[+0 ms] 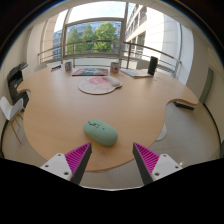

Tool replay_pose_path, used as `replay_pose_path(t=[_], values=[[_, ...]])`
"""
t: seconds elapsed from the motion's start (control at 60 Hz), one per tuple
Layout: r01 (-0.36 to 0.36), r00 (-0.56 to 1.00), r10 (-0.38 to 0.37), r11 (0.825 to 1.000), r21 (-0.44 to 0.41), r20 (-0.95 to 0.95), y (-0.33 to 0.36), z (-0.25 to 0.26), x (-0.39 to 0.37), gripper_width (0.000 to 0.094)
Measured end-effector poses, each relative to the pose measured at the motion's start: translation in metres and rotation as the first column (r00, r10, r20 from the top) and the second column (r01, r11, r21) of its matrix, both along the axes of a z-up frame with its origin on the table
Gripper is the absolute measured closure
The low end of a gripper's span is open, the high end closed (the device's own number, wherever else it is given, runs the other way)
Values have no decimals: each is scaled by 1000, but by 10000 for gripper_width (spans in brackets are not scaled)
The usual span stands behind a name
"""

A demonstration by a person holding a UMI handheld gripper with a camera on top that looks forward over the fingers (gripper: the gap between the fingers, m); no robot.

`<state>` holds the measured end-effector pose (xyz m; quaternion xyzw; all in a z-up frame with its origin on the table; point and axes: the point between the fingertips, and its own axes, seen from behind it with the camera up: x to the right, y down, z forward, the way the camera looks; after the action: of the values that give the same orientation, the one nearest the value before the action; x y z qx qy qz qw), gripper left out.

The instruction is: Arrange mouse

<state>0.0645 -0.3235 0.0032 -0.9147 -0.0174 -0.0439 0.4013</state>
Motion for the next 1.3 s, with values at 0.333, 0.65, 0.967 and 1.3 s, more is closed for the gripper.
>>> replay_pose_path(t=[0.333,0.65,0.967,1.3], values=[[-73,996,73,997,-1,-58,79,-19,-10,105],[-33,997,35,999,28,-75,111,-19,-8,485],[58,996,-53,996,72,-74,129,34,-3,541],[104,992,-71,927,359,-104,306,211,-20,542]])
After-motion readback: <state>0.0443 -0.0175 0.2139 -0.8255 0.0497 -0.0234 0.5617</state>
